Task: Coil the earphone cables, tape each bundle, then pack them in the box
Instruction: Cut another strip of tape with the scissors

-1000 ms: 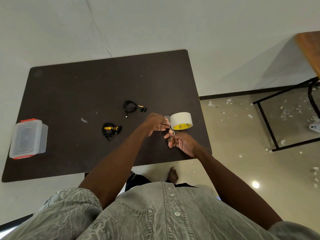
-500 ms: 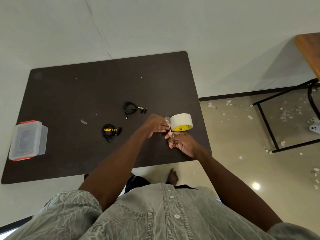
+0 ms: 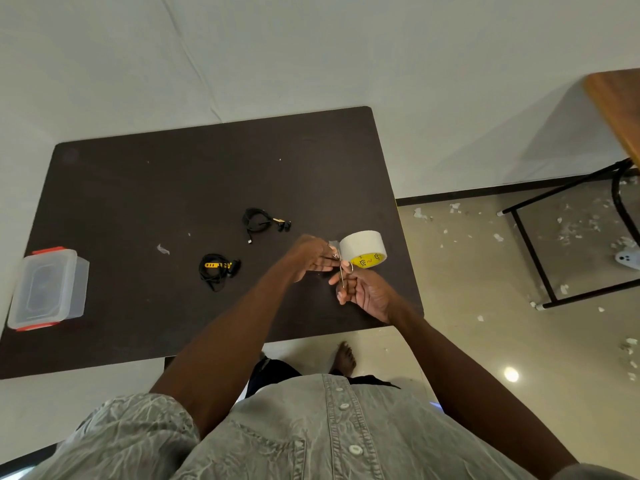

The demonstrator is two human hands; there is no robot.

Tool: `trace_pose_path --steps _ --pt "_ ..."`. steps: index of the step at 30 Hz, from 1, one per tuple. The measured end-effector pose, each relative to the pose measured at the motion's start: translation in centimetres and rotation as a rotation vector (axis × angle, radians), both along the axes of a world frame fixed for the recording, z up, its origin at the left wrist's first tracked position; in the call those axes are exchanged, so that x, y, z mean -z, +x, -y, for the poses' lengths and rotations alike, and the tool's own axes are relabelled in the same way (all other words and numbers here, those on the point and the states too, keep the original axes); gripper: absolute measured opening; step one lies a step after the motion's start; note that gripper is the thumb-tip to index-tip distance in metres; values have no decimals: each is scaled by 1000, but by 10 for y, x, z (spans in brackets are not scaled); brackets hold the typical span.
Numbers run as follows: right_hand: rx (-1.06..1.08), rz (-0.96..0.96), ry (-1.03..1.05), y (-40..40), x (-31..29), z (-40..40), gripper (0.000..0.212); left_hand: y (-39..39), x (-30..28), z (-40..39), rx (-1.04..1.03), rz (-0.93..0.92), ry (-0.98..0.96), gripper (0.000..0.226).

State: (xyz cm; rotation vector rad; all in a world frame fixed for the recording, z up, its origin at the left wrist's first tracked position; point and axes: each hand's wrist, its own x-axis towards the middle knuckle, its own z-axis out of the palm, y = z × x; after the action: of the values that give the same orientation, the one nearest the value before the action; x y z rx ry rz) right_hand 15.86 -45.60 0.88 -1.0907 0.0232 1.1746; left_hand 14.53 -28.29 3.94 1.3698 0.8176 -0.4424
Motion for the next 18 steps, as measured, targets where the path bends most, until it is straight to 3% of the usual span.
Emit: trace_pose_path --steps 8,18 --pt "-86 41 -64 -2 4 2 40 1 -2 1 16 -9 13 14" --pt "-35 80 -42 -4 -1 1 22 1 -5 3 -9 2 46 22"
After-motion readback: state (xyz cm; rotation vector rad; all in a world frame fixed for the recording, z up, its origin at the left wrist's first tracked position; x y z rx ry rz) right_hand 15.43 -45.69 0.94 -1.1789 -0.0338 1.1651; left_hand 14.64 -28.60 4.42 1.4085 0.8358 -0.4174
